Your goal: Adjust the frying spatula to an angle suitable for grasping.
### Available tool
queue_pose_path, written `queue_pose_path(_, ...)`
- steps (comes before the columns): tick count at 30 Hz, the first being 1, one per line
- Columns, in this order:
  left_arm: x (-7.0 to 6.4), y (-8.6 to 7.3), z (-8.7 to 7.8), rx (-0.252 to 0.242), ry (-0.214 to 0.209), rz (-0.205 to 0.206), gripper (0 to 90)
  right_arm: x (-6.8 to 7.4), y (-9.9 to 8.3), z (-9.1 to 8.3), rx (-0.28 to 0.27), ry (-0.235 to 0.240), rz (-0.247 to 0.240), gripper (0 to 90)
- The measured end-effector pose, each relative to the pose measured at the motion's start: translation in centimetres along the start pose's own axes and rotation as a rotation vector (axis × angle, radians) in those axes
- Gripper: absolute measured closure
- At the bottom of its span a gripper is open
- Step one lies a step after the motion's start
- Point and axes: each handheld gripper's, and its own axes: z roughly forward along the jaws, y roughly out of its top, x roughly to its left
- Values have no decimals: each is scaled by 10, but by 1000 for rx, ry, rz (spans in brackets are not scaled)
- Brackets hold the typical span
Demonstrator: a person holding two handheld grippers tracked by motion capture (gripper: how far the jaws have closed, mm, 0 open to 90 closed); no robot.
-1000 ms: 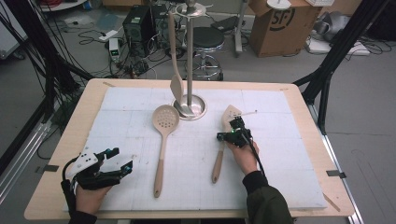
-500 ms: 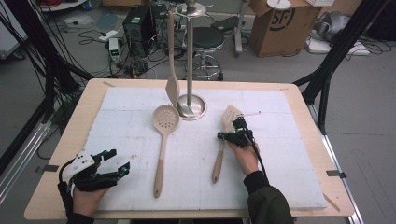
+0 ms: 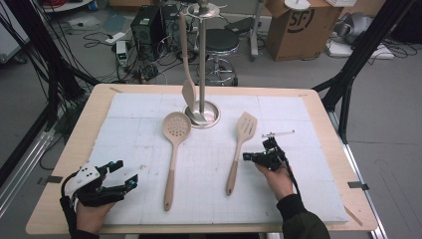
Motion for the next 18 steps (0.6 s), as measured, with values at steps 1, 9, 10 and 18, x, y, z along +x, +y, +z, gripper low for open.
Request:
queue_pose_path(1, 0, 0, 0, 3, 1, 0, 232, -1, -3, 0, 7, 4, 6, 900)
queue_pose_path(9, -1, -1, 0, 8, 6, -3, 233, 0, -18, -2, 30, 44, -3, 900)
queue_pose_path(10, -2, -1, 0, 9, 5, 0, 232, 2, -19, -1, 32, 50, -4, 900)
queue_pose_path(18, -2, -1, 4, 12, 0, 1, 232, 12, -23, 5, 41, 96, -26, 900)
